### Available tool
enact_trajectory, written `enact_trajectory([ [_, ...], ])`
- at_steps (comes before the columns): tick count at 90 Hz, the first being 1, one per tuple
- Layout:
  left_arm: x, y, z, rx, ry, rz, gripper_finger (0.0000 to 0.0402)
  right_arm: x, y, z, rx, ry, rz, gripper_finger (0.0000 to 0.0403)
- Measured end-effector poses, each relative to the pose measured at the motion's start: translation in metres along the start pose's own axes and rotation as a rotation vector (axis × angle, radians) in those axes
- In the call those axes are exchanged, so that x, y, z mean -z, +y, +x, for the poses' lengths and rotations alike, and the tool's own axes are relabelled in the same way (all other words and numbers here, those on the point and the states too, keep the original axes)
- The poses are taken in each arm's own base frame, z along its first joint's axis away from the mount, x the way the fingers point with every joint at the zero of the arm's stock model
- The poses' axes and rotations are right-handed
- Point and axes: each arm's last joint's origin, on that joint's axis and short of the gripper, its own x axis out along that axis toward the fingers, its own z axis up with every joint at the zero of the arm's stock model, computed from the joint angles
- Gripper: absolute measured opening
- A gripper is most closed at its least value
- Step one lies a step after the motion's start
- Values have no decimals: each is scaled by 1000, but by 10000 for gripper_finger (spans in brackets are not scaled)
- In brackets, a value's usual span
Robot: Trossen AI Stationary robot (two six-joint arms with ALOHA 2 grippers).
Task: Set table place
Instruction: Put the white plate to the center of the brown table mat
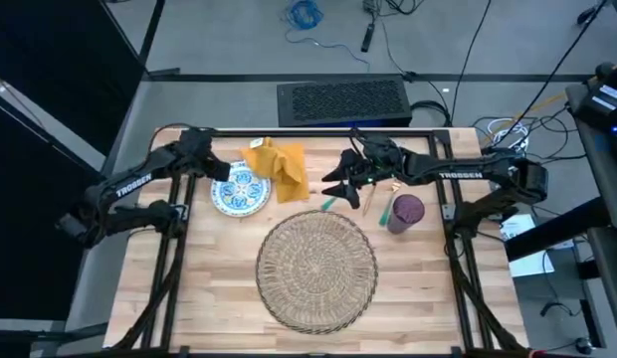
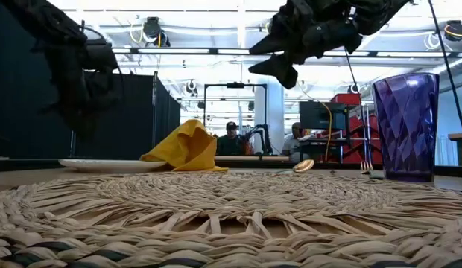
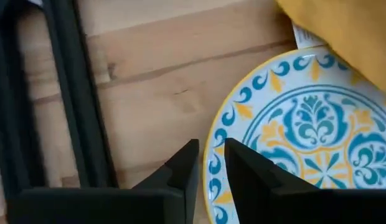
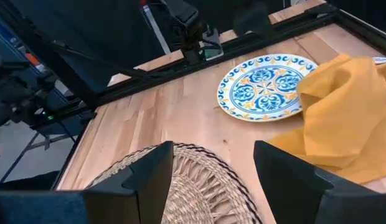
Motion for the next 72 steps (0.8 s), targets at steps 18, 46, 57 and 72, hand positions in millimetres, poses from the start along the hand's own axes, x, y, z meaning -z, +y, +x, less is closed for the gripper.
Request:
enact_trajectory([
  [18,6,12,22,45,53,-50,63,0,0,0,-2,-4,2,210],
  [46,4,12,25,104,58,-10,63,0,1,1,-4,-3,-1,210],
  [57,3,13,29,112,80,-11,63,0,1,1,-5,-3,-3,210],
  [72,2,13,37,114,112,2,63,0,1,1,-5,-3,-3,210],
])
